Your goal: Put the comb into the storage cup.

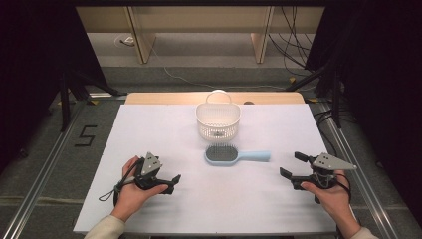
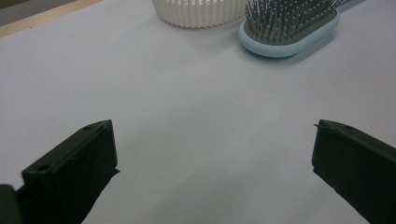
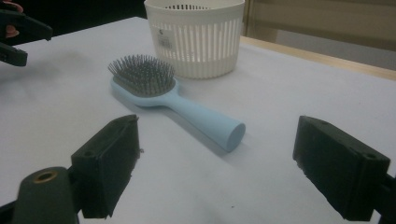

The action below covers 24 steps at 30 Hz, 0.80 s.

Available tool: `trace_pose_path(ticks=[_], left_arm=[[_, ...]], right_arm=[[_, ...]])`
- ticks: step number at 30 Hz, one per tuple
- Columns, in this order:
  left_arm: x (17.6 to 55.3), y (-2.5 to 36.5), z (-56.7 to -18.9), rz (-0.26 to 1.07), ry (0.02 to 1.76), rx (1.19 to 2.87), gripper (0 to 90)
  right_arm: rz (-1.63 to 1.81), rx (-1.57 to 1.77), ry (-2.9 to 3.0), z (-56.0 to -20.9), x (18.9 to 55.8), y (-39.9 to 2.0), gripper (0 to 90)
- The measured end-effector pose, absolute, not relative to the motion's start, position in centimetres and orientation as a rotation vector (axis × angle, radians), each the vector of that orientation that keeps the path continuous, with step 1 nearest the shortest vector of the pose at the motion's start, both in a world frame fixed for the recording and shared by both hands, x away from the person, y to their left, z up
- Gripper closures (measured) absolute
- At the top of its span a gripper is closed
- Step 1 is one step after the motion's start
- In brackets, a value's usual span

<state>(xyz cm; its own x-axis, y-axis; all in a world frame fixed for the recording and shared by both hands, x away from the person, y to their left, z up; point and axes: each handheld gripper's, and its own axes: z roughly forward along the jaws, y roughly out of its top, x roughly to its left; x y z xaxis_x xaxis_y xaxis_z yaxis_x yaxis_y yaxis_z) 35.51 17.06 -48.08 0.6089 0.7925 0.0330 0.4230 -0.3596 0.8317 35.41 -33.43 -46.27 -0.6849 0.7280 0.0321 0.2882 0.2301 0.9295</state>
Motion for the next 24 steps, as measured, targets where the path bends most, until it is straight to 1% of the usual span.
trace_pose_path(ticks=[10, 19, 20, 21, 23, 24], left_arm=[[35.5, 17.1, -48.1, 0.557, 0.956, 1.994, 0.0], [35.5, 17.0, -48.1, 0.551, 0.957, 1.989, 0.0], [35.5, 17.0, -48.1, 0.55, 0.956, 1.99, 0.0], [35.5, 17.0, -48.1, 0.55, 0.956, 1.99, 0.0], [35.5, 16.9, -48.1, 0.552, 0.956, 1.989, 0.0], [35.5, 16.9, -48.1, 0.551, 0.954, 1.99, 0.0]], right_arm=[[1.44, 0.934, 2.091, -46.3, 35.4, -33.3, 15.4], [1.395, 0.834, 2.061, -46.4, 36.1, -33.1, 16.2], [1.388, 0.836, 2.061, -46.4, 36.2, -33.0, 17.2], [1.385, 0.841, 2.056, -46.5, 36.3, -32.9, 20.4], [1.388, 0.855, 2.059, -46.4, 36.6, -32.7, 31.0], [1.388, 0.869, 2.064, -46.4, 36.9, -32.6, 38.9]])
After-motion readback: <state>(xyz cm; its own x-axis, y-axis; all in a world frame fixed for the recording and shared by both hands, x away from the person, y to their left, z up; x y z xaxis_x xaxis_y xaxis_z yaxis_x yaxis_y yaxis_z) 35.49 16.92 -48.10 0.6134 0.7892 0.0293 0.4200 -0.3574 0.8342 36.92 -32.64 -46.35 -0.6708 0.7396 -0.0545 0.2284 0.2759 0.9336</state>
